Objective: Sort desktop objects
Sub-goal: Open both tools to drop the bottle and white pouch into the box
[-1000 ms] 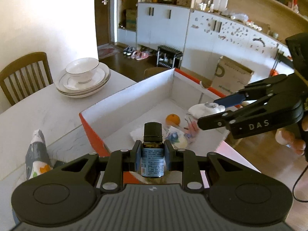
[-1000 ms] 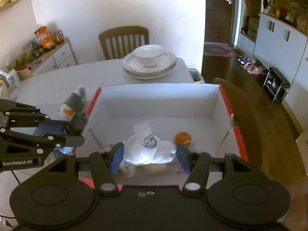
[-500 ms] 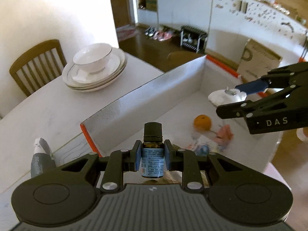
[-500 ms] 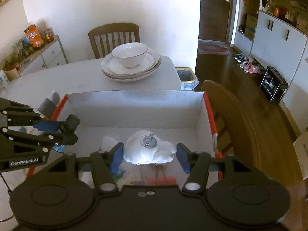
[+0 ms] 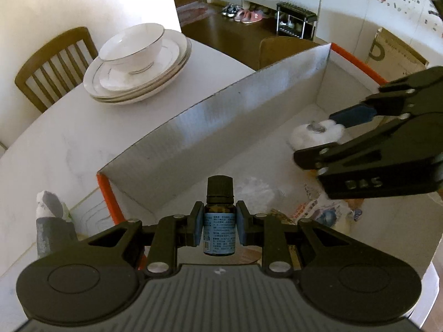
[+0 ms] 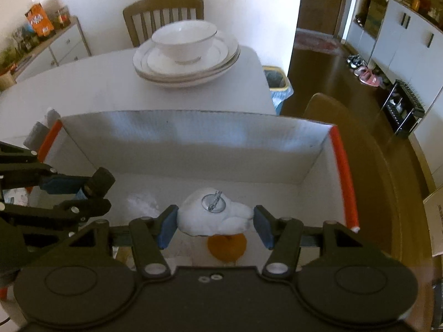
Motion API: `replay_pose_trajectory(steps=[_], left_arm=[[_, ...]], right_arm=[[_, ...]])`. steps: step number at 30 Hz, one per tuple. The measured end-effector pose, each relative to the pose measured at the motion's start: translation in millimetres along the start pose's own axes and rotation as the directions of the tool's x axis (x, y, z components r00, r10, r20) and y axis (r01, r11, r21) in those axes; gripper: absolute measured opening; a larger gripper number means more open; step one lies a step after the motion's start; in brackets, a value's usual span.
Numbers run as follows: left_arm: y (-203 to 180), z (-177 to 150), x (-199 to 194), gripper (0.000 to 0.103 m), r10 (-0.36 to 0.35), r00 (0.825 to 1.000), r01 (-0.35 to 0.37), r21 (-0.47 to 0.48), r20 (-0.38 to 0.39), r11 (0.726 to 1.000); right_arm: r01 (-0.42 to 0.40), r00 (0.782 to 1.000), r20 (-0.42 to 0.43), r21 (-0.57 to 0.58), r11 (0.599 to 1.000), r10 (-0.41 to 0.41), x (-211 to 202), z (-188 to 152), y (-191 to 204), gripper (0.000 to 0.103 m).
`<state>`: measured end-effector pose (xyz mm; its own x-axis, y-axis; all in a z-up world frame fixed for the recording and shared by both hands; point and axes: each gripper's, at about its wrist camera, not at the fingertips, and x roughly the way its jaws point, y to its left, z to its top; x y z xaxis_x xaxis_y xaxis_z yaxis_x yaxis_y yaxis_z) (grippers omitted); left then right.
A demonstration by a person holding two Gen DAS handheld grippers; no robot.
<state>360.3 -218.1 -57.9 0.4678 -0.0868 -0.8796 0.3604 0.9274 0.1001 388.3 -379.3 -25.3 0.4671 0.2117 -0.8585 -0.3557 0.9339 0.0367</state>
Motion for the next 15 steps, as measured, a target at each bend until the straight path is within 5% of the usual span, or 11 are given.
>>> replay_pose_trajectory(steps=[15], left_arm=[[-16.0, -3.8, 18.2, 0.023, -0.024, 0.996, 0.025, 0.010, -0.083, 1.000]], right_arm=[[-0.012, 0.994, -0.110, -0.012, 1.000, 0.011, 24.9, 2.6, 3.9, 0.059]])
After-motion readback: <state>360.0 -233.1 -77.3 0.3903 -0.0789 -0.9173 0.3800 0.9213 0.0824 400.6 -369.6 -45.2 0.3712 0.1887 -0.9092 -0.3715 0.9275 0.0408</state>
